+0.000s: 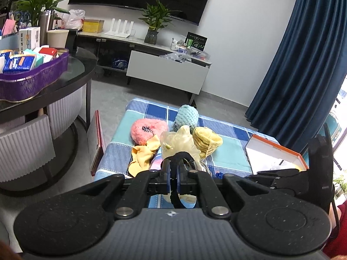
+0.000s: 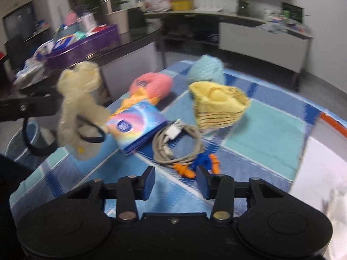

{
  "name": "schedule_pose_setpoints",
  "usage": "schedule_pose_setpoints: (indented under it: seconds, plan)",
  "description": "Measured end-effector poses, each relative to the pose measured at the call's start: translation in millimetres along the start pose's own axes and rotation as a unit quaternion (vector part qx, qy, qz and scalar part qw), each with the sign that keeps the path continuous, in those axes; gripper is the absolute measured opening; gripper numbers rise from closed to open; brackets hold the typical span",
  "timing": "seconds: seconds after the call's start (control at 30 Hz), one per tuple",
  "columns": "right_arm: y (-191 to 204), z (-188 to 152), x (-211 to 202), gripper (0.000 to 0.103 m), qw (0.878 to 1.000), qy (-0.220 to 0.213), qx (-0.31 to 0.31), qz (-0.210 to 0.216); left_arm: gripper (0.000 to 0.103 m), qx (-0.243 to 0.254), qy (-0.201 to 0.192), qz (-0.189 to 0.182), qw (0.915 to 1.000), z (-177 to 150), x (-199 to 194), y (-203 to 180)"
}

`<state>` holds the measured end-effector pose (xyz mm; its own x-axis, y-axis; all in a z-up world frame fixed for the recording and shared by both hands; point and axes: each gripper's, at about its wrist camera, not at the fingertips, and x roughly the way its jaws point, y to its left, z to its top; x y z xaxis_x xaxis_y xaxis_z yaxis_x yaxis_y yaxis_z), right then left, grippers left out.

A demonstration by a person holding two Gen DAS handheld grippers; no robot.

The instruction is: Organize soft objects

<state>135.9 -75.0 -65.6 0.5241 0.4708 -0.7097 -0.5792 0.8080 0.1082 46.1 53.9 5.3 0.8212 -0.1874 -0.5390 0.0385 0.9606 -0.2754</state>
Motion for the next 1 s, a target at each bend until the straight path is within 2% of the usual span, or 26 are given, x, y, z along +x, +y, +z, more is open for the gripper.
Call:
schedule_pose_setpoints:
  seconds: [0.13,0.2,0.3,0.4,0.47,0.6,0.77,1.0]
  plan:
    - [2,4,12,0.04,1.0,0.013,-0.012,-0.01,0.009,0.002,0.002,0.0,1.0,0,0,0]
    - [2,9,13,0.04,0.999,0.011,-0.027,-0.036,0.009,0.0,0.004,0.0,1.0,0,1,1]
    - [1,11,21,0.039,0.998,0.038,-0.044,-0.029,0.009,-0.005,0.006,0.003,1.0,0,4,3]
    - [-2,10,23,0.037,0.998,0.038,-0.037,-0.022,0.009,-0.006,0.006,0.005,1.0,-1,4,4]
    - [-5,10,24,0.025,0.999,0.035,-0.032,-0.023,0.009,-0.008,0.008,0.007,0.9999,-1,5,5]
    - [-15,9,20,0.012,0.999,0.033,-0.003,-0.024,0.009,-0.009,0.007,0.006,0.9999,-1,4,5]
    - [-13,11,-7,0.011,1.0,-0.001,0.011,-0.023,0.009,-0.007,0.007,0.004,0.9999,1,1,-1]
    - [-21,16,-65,0.011,0.996,-0.059,0.064,-0.02,0.009,0.01,-0.006,-0.006,0.9999,7,-9,-17]
